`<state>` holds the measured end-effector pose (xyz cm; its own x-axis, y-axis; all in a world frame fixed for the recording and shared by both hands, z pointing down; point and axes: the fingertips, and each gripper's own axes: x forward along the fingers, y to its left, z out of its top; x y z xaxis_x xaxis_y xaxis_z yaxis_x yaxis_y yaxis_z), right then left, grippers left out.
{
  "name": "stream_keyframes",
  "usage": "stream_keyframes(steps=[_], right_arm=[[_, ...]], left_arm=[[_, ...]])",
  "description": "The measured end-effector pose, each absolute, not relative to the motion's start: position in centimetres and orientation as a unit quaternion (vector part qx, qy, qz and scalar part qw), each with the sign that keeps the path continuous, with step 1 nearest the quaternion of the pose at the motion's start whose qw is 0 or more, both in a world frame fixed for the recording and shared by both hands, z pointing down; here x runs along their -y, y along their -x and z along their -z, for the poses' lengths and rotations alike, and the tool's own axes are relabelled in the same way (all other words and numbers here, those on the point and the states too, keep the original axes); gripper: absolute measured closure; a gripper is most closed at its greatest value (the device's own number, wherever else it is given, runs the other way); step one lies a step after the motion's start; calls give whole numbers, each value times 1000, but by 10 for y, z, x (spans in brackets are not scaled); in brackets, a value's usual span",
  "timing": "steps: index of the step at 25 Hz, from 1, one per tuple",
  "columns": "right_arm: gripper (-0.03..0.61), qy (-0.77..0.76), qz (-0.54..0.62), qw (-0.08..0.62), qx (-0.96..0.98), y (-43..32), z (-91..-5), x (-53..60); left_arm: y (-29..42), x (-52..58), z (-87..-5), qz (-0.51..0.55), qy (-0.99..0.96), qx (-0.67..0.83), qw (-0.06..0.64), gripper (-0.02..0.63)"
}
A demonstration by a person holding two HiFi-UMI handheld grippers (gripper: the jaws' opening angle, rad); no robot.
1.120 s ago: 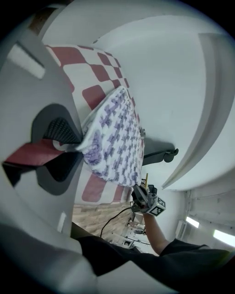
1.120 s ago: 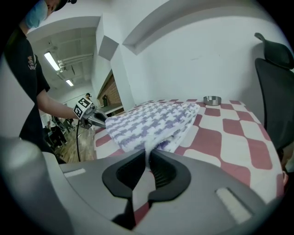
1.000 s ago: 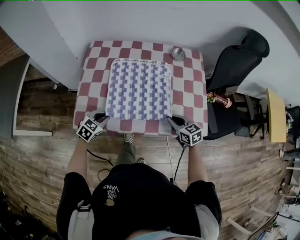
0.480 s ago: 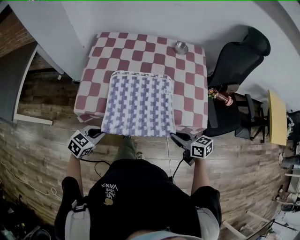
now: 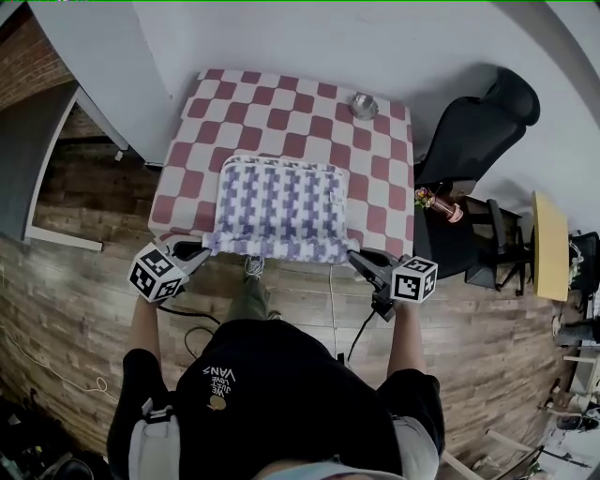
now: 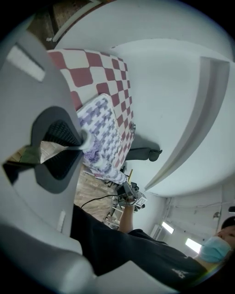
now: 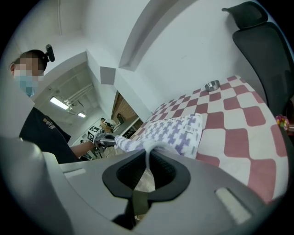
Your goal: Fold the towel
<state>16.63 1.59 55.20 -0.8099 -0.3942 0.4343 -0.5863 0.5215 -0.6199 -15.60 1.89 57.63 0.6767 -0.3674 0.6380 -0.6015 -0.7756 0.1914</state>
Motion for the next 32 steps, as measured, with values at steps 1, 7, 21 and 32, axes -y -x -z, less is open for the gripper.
stream_keyframes(steps=[1,7,21,32], right_arm=[[546,-287,-403,118,861,-166,-551,-3],[549,-317,-417,99,846,-165,-552,74],[549,-388,-454,154,787,-173,-618,204],[438,-424,-464,159,761,-181,-638,214]], left_arm=[[156,-6,-574,-298,-894,270,198,589],[157,72,-576,-297,-890,271,217,591],[146,209,-632,-308,-852,267,328,591],[161,218,-646,-186,-792,310,491,399]])
